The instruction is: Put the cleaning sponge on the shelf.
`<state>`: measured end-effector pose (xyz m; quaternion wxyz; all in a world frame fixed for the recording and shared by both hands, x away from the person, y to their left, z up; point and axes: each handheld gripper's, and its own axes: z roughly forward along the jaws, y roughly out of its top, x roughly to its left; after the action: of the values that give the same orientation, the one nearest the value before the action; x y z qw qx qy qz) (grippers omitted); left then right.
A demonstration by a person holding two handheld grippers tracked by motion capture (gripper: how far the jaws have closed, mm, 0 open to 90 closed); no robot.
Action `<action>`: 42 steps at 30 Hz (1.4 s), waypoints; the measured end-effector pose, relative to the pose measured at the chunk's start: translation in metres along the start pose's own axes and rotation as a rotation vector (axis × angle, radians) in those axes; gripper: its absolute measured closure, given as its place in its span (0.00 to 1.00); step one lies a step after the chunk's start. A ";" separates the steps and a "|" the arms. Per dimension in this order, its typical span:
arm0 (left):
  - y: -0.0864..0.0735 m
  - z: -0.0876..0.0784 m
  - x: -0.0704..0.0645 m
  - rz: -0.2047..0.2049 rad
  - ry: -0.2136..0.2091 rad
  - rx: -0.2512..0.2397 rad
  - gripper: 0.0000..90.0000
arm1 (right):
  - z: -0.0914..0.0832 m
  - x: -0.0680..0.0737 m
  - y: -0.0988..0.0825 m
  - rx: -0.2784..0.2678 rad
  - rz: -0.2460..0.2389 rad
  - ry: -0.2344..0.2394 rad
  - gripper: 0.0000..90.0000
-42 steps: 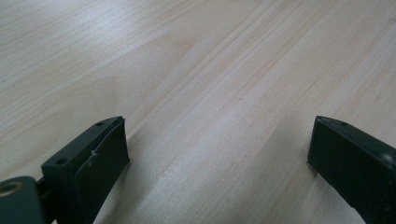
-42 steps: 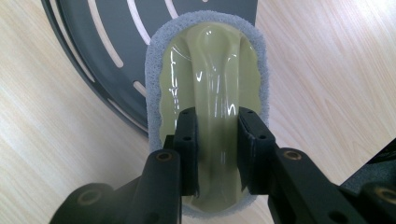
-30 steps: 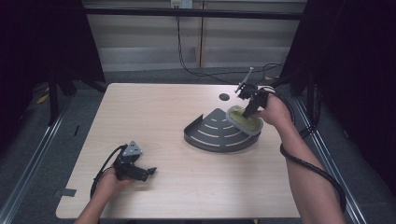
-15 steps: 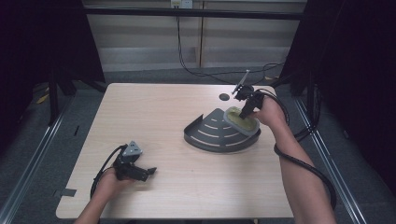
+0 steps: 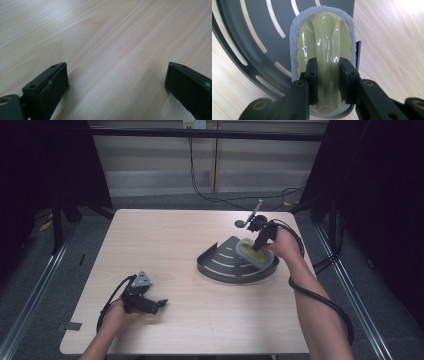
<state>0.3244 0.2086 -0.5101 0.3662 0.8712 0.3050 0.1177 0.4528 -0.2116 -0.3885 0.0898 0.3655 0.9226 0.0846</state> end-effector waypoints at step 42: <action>0.000 0.000 0.000 -0.006 -0.003 -0.001 0.05 | 0.032 -0.006 -0.016 0.034 0.017 0.005 0.79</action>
<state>0.3242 0.2084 -0.5103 0.3674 0.8703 0.3070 0.1155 0.4540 -0.2239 -0.4226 0.0805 0.3746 0.9210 0.0707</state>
